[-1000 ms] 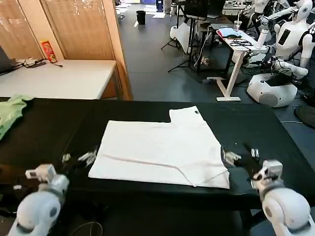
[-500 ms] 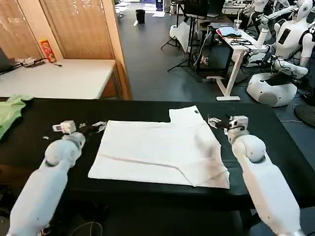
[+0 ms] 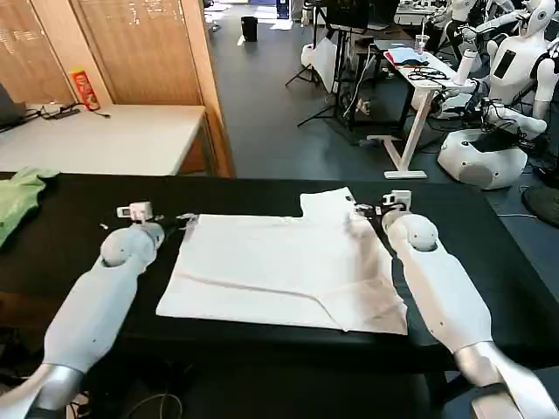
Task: Fold and organize the clothes.
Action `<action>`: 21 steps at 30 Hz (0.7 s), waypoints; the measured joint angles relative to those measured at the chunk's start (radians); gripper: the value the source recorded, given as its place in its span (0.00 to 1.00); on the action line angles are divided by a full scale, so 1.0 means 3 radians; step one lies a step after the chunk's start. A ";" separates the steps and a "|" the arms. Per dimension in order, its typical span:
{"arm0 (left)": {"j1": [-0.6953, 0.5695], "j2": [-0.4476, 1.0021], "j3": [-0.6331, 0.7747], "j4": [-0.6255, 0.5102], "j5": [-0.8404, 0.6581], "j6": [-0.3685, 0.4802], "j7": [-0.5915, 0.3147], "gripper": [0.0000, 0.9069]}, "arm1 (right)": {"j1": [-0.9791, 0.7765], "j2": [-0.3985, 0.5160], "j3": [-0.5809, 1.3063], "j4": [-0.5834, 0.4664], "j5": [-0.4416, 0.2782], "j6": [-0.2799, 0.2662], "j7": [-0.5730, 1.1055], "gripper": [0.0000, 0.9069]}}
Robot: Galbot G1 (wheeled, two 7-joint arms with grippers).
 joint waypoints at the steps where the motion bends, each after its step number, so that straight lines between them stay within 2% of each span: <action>1: -0.0001 -0.0006 0.0000 0.0006 0.0001 -0.0006 0.0007 0.89 | 0.0011 0.0013 -0.0013 -0.0034 -0.0006 0.0000 -0.0002 0.97; 10: -0.0071 -0.0063 0.0053 0.0102 0.0041 -0.0039 0.0068 0.86 | 0.0081 0.0108 0.0011 -0.0215 -0.0020 -0.0006 -0.0017 0.97; 12: -0.0113 -0.0098 0.0067 0.0153 0.0064 -0.0045 0.0073 0.78 | 0.0081 0.0118 0.0014 -0.0224 -0.0028 -0.0010 -0.0026 0.84; 13: -0.0128 -0.0113 0.0072 0.0175 0.0075 -0.0050 0.0077 0.63 | 0.0079 0.0123 0.0014 -0.0225 -0.0033 -0.0015 -0.0030 0.76; 14: -0.0140 -0.0125 0.0075 0.0202 0.0082 -0.0053 0.0077 0.54 | 0.0078 0.0127 0.0017 -0.0224 -0.0037 -0.0019 -0.0034 0.66; 15: -0.0152 -0.0134 0.0075 0.0228 0.0090 -0.0060 0.0077 0.20 | 0.0074 0.0131 0.0020 -0.0220 -0.0040 -0.0029 -0.0037 0.49; 16: -0.0164 -0.0143 0.0075 0.0250 0.0096 -0.0064 0.0077 0.18 | 0.0072 0.0133 0.0018 -0.0216 -0.0043 -0.0039 -0.0038 0.42; 17: -0.0173 -0.0150 0.0076 0.0269 0.0099 -0.0066 0.0077 0.15 | 0.0069 0.0134 0.0018 -0.0214 -0.0050 -0.0044 -0.0038 0.30; 19: -0.0183 -0.0162 0.0072 0.0304 0.0105 -0.0073 0.0071 0.10 | 0.0064 0.0134 0.0018 -0.0208 -0.0068 -0.0048 -0.0039 0.17; 21: -0.0184 -0.0161 0.0070 0.0316 0.0108 -0.0069 0.0070 0.08 | 0.0059 0.0134 0.0014 -0.0202 -0.0089 -0.0051 -0.0049 0.11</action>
